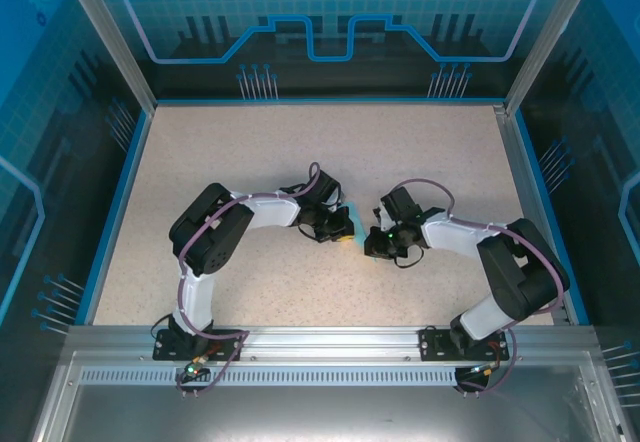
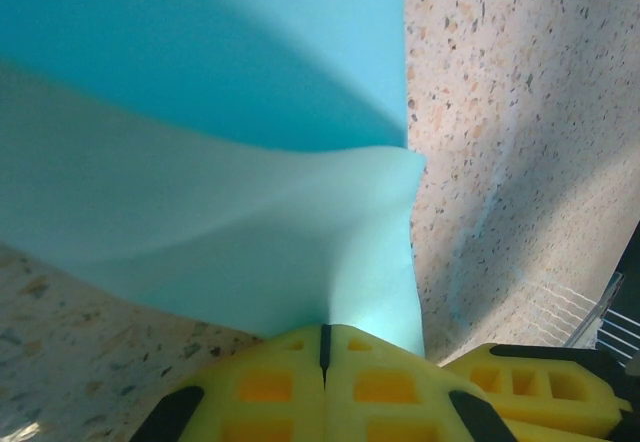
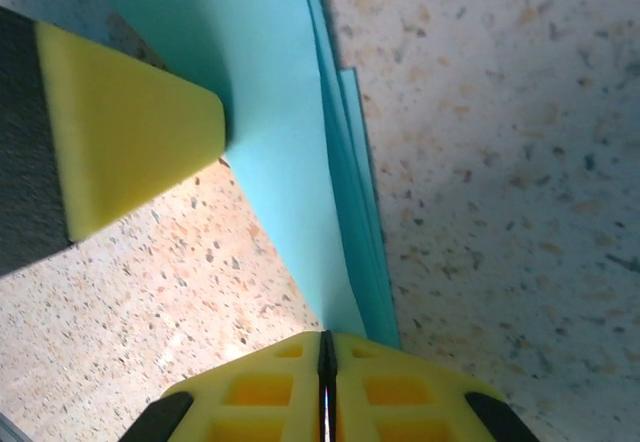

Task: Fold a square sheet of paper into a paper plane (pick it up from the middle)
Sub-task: Fold the wing for the fifth time at the center of the table.

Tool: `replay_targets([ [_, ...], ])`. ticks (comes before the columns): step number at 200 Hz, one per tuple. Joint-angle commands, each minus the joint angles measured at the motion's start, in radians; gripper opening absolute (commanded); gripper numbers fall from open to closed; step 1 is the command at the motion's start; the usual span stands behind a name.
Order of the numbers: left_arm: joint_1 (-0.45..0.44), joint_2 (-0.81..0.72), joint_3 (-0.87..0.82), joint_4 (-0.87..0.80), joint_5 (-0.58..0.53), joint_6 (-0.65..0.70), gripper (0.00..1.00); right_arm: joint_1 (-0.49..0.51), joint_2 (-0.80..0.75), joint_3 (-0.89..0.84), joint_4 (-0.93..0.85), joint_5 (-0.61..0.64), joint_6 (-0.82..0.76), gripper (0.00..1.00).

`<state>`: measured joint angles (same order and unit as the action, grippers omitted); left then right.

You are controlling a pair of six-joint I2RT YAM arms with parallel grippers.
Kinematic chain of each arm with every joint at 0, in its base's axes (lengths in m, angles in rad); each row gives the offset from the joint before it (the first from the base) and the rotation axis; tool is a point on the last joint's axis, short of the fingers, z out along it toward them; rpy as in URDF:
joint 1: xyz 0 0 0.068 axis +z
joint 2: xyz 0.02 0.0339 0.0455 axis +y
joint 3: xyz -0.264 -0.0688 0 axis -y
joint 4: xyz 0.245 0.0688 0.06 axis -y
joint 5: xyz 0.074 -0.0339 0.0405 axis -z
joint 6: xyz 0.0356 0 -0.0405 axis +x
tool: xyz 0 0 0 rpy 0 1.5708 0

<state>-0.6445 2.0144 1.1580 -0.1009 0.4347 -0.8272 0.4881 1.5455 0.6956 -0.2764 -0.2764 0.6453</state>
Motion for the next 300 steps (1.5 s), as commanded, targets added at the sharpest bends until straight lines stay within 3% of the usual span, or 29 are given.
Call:
replay_targets([
  [1,0.005,0.064,-0.012,-0.126,-0.134,0.028,0.01,-0.016,0.006,-0.035,-0.058,0.004,-0.019,0.1],
  [40,0.005,0.068,-0.008,-0.131,-0.133,0.03,0.01,-0.024,0.02,-0.056,-0.054,0.014,-0.017,0.09],
  [87,0.005,0.068,-0.004,-0.143,-0.139,0.03,0.01,-0.019,-0.071,-0.035,-0.119,0.01,-0.034,0.1],
  [156,0.005,0.072,0.002,-0.148,-0.139,0.034,0.01,-0.038,-0.039,-0.08,-0.124,0.019,-0.049,0.09],
  [205,0.005,0.073,0.002,-0.148,-0.136,0.036,0.01,-0.032,-0.159,-0.032,-0.081,-0.036,-0.022,0.11],
  [249,0.006,0.074,0.006,-0.149,-0.13,0.039,0.01,-0.029,-0.024,0.003,0.045,-0.099,-0.007,0.11],
  [300,0.006,0.072,0.014,-0.155,-0.121,0.052,0.0,-0.049,0.051,-0.017,0.077,-0.078,-0.009,0.1],
])
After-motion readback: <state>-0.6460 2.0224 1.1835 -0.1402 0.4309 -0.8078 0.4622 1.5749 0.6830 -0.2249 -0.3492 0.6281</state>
